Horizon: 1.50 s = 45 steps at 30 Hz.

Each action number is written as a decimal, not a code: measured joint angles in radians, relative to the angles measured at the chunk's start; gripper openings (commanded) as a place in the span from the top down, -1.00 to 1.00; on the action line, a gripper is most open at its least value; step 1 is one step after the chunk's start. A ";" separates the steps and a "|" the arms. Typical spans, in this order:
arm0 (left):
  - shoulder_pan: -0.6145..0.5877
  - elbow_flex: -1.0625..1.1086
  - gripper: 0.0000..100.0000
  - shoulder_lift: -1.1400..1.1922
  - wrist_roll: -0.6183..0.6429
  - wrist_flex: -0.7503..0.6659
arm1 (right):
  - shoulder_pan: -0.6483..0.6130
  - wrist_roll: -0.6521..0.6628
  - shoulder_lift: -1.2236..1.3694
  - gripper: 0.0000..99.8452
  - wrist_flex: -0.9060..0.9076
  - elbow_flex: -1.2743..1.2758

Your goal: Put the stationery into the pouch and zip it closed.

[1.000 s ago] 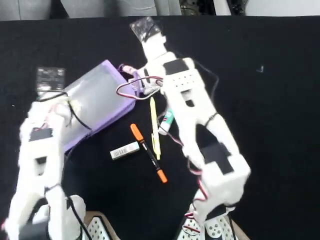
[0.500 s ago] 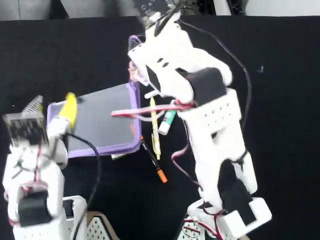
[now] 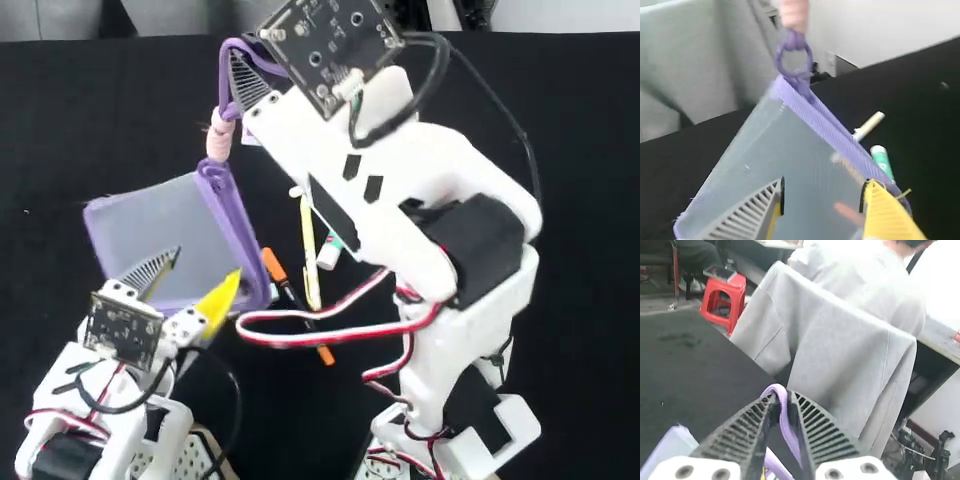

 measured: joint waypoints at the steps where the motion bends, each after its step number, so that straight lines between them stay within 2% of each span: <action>1: 0.021 -0.005 0.47 0.000 -0.011 0.014 | -0.002 0.000 0.003 0.98 0.000 -0.006; 8: 0.071 -0.037 0.47 0.002 -0.060 0.032 | -0.002 0.000 0.063 0.98 -0.044 -0.012; 14: 0.071 -0.178 0.47 0.000 -0.068 0.032 | -0.002 0.000 0.078 0.98 -0.054 -0.012; 21: 0.069 -0.434 0.47 -0.002 -0.069 0.140 | 0.000 0.000 0.061 0.98 0.021 -0.014; 24: 0.069 -0.494 0.48 -0.003 -0.069 0.176 | 0.046 0.000 0.029 0.98 0.064 -0.014; 30: 0.069 -0.488 0.56 -0.003 -0.035 0.181 | 0.106 -0.026 -0.061 0.98 0.117 -0.041; 36: 0.069 -0.399 0.57 -0.003 -0.032 0.181 | 0.107 -0.060 -0.132 0.98 0.124 -0.051; 40: 0.069 -0.396 0.57 -0.003 -0.029 0.187 | 0.109 -0.126 -0.132 0.98 0.124 -0.051; 45: 0.069 -0.396 0.57 -0.006 -0.029 0.187 | 0.132 -0.141 -0.120 0.98 0.104 -0.048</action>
